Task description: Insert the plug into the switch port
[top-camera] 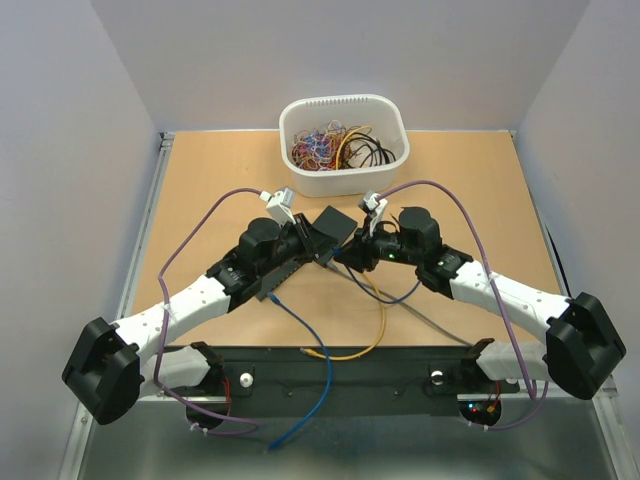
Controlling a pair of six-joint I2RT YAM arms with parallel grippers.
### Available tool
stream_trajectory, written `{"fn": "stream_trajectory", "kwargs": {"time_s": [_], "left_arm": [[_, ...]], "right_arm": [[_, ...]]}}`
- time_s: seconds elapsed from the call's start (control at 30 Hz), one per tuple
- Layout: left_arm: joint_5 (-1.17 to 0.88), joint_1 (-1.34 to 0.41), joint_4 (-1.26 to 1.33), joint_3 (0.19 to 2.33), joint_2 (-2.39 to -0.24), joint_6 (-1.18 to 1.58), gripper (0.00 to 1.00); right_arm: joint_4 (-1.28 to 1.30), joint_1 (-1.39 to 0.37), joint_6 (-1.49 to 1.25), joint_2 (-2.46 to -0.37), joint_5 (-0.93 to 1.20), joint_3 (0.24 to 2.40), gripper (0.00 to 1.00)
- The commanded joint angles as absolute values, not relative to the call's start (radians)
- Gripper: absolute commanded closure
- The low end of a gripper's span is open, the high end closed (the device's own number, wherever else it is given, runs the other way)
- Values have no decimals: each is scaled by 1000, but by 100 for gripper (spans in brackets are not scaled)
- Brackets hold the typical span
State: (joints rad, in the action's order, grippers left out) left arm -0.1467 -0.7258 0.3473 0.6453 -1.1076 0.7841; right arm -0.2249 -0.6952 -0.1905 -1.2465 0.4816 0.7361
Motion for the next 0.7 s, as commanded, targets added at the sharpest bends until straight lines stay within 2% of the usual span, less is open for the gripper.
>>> {"fn": "stream_trajectory", "kwargs": {"time_s": [0.0,0.37,0.53,0.67], "left_arm": [[-143,-732,387,653,-1088,784,100],[-146,-732,390,652,-1085,784,100],[-141,-732,390,647,-1081,784,100],[-141,-732,393,644,-1086,784,100]], "right_arm": [[-261,-699,-198,-1238,489,753,63],[-276,-699,-212,-1244,518,750,67],[-290,-699,-229,-1236,538,747,78],[-322,-699,-248,-1230,546,735,79]]}}
